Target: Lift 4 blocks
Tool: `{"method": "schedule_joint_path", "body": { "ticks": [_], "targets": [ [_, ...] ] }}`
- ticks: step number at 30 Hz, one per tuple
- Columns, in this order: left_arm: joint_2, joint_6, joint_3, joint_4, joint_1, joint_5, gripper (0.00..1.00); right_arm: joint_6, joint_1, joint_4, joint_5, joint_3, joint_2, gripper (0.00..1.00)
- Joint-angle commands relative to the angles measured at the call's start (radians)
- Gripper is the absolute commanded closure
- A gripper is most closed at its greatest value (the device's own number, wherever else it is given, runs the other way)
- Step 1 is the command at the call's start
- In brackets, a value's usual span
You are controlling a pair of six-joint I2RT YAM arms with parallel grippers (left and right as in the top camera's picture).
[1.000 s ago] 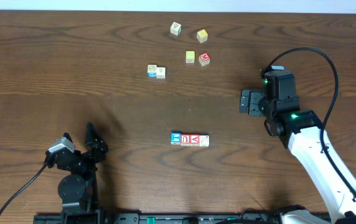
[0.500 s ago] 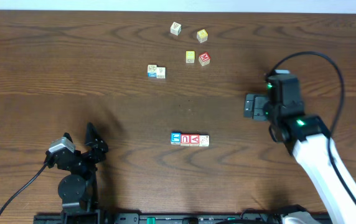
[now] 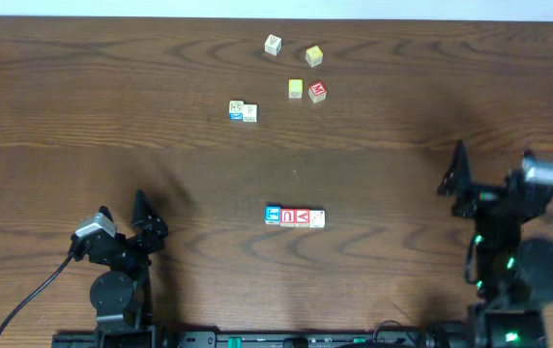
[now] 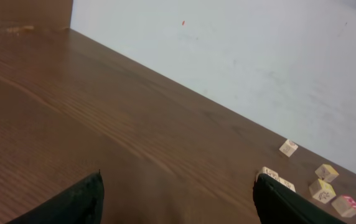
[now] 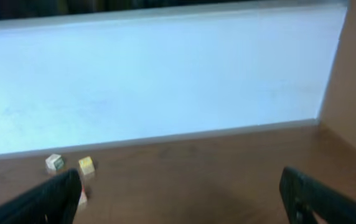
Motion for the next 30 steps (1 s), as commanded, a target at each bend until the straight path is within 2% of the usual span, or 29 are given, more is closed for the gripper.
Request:
{"method": "schedule_joint_path", "body": {
  "ticks": [1, 5, 17, 23, 30],
  "targets": [
    [-0.006, -0.008, -0.018, -0.041, -0.004, 0.003, 0.23, -0.034, -0.014, 0.117, -0.096, -0.157, -0.126, 0.01],
    [-0.006, -0.008, -0.018, -0.041, -0.004, 0.003, 0.23, -0.032, -0.014, 0.200, -0.097, -0.278, -0.234, 0.01],
    [-0.006, -0.008, -0.018, -0.041, -0.004, 0.003, 0.23, -0.011, -0.011, 0.201, -0.108, -0.425, -0.422, 0.01],
    [-0.006, -0.008, -0.018, -0.041, -0.004, 0.002, 0.23, -0.012, -0.004, 0.201, -0.111, -0.466, -0.441, 0.01],
    [-0.006, -0.008, -0.018, -0.041, -0.004, 0.003, 0.23, -0.068, -0.001, 0.095, -0.123, -0.468, -0.441, 0.01]
  ]
}}
